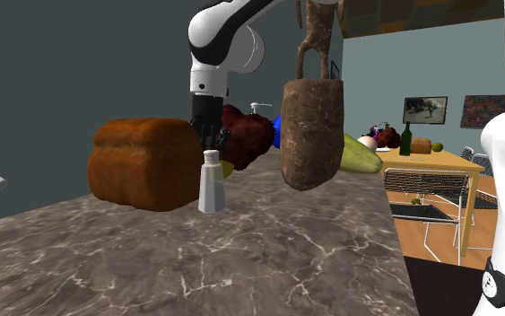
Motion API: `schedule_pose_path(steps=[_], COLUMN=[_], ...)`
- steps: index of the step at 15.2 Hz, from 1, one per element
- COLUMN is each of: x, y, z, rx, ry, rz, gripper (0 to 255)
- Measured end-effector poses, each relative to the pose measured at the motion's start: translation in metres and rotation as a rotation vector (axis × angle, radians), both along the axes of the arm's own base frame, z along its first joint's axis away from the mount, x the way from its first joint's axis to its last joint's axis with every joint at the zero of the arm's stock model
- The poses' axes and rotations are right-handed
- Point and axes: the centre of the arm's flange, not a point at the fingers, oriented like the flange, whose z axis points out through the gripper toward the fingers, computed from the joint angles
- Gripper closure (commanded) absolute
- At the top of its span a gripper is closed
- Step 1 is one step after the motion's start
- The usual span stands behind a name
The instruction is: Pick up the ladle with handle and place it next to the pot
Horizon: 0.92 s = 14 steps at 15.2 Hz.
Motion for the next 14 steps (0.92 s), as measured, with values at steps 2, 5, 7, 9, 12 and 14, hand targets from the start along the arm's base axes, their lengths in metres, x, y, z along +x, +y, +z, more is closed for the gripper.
schedule_pose_path(steps=[2, 5, 7, 9, 12, 14], x=[0.000, 0.000, 0.000, 0.000, 0.001, 0.001], y=[0.000, 0.000, 0.000, 0.000, 0.000, 0.000], z=[0.000, 0.000, 0.000, 0.007, 0.021, 0.032], rx=[0.000, 0.000, 0.000, 0.000, 0.000, 0.000], ry=[0.000, 0.000, 0.000, 0.000, 0.000, 0.000], rz=[0.000, 0.000, 0.000, 0.000, 0.000, 0.000], gripper=[255, 255, 255, 255, 255, 255])
